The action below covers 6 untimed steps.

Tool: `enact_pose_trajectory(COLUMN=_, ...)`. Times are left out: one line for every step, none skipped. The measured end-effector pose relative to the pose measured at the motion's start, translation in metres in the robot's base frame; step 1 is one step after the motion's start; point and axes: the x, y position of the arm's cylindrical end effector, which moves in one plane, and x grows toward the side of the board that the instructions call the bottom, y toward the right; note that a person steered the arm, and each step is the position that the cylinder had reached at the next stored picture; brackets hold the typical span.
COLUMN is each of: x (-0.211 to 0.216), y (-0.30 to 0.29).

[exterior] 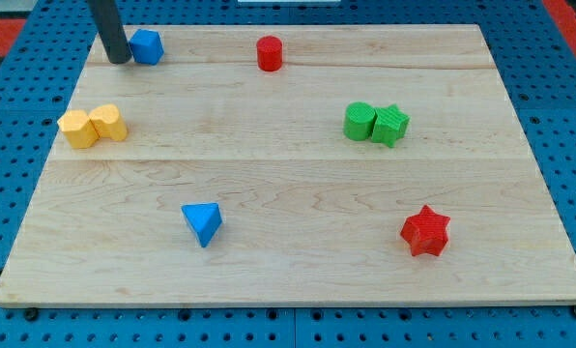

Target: Move the blue cube towards red circle

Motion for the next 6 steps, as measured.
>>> enact_pose_trajectory(x=-0.020, y=0.025)
enact_pose_trajectory(x=-0.046, y=0.014)
enact_pose_trajectory(x=-0.053, y=0.083)
enact_pose_trajectory(x=-0.033, y=0.116)
enact_pose_trajectory(x=-0.010, y=0.073)
enact_pose_trajectory(x=0.017, y=0.079)
